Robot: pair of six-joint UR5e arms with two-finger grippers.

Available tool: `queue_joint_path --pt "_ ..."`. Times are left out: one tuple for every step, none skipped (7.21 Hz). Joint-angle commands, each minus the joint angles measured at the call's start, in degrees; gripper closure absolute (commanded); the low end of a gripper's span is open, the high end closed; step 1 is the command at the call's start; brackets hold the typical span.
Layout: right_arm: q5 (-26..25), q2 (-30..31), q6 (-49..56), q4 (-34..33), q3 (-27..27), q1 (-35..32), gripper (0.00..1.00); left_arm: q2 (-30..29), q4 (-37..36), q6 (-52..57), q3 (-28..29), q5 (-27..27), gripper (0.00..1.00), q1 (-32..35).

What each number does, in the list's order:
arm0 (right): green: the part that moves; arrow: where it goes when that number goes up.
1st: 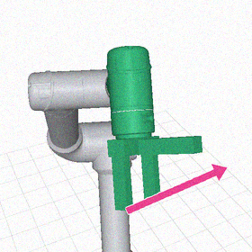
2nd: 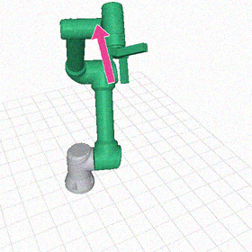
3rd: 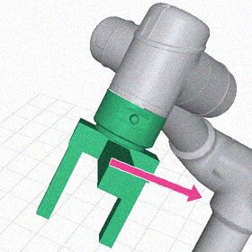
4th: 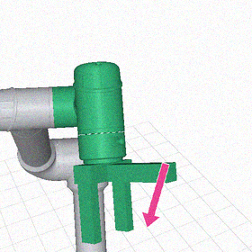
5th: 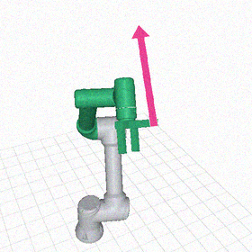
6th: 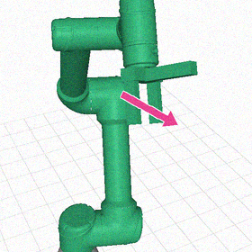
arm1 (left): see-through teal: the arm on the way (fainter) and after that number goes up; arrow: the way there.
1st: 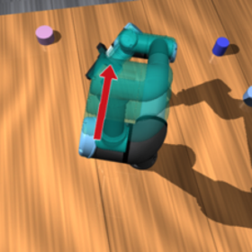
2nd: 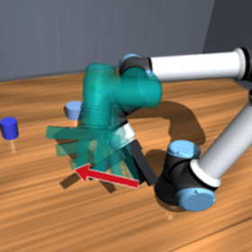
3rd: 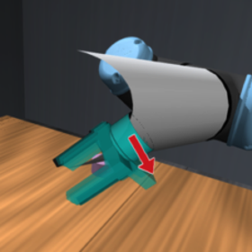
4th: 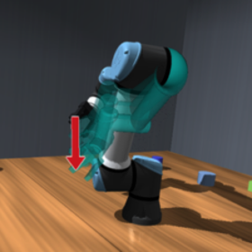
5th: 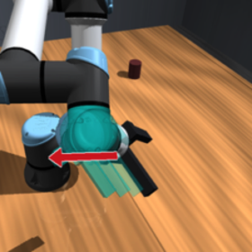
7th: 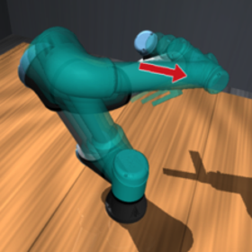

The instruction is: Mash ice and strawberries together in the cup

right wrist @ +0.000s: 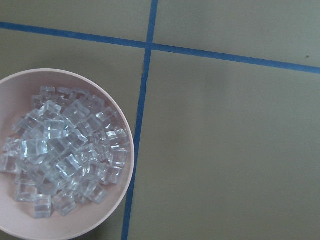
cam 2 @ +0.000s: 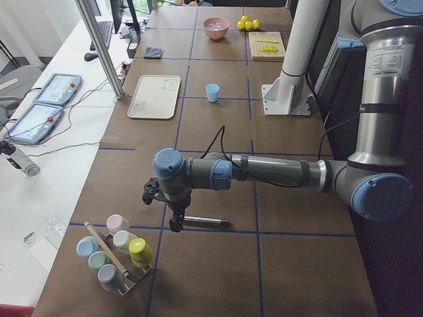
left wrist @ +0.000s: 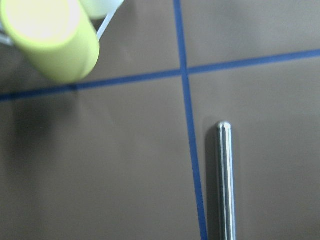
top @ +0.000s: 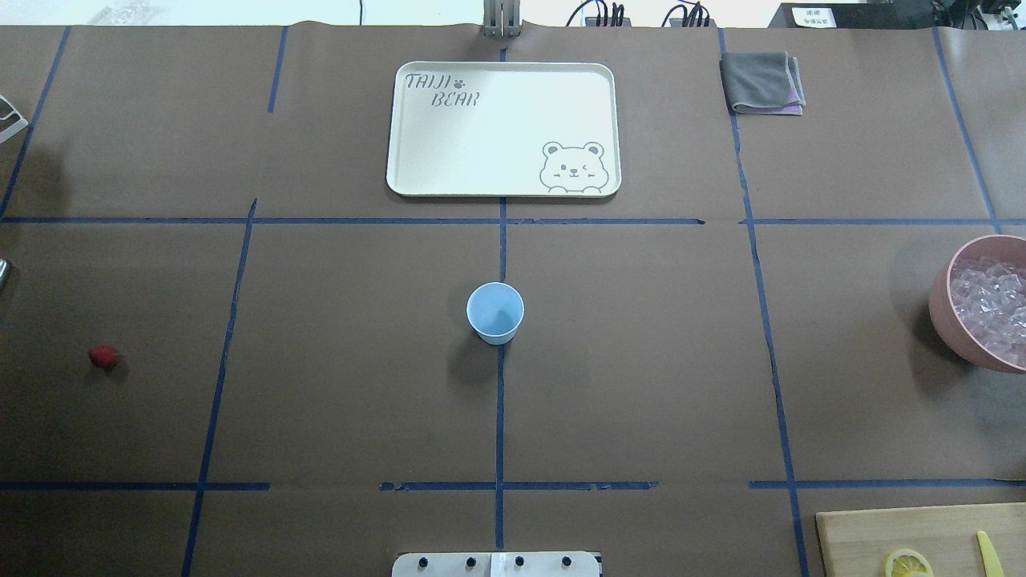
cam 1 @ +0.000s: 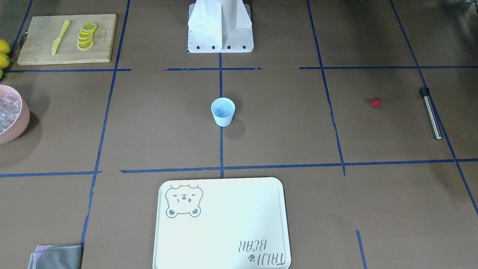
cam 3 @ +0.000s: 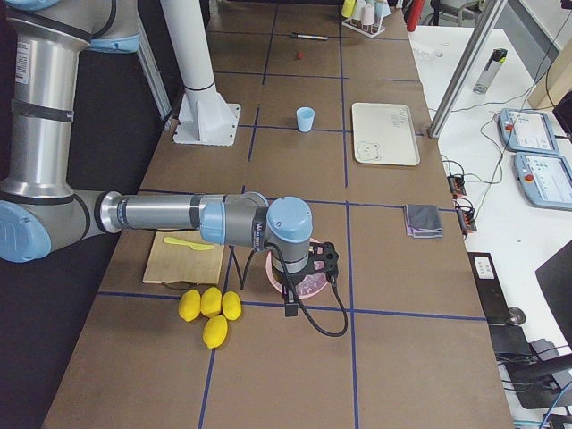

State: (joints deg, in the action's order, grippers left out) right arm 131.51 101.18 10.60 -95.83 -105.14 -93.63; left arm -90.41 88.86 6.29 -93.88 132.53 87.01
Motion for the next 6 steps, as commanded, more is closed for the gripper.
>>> queue_joint_path --pt "5.3 0.3 0.7 0.1 -0.1 0.0 0.01 0.9 6.8 0.2 0.4 0.2 0.0 0.0" --pt "5.2 0.3 0.7 0.3 -0.2 0.0 0.01 2.1 8.9 0.1 1.1 -0.2 0.0 0.0" --pt "4.9 0.2 0.3 3.2 -0.1 0.3 0.01 2.9 9.0 0.3 1.4 0.0 0.0 0.0" --pt "4.6 0.2 0.1 4.4 -0.2 0.8 0.01 2.8 9.0 0.0 1.2 0.4 0.0 0.0" --pt "4.6 0.1 0.1 4.5 -0.1 1.3 0.01 2.7 9.0 0.0 1.3 0.5 0.0 0.0" --pt "4.7 0.1 0.1 4.6 -0.1 1.3 0.01 2.8 9.0 0.5 1.4 0.5 0.0 0.0"
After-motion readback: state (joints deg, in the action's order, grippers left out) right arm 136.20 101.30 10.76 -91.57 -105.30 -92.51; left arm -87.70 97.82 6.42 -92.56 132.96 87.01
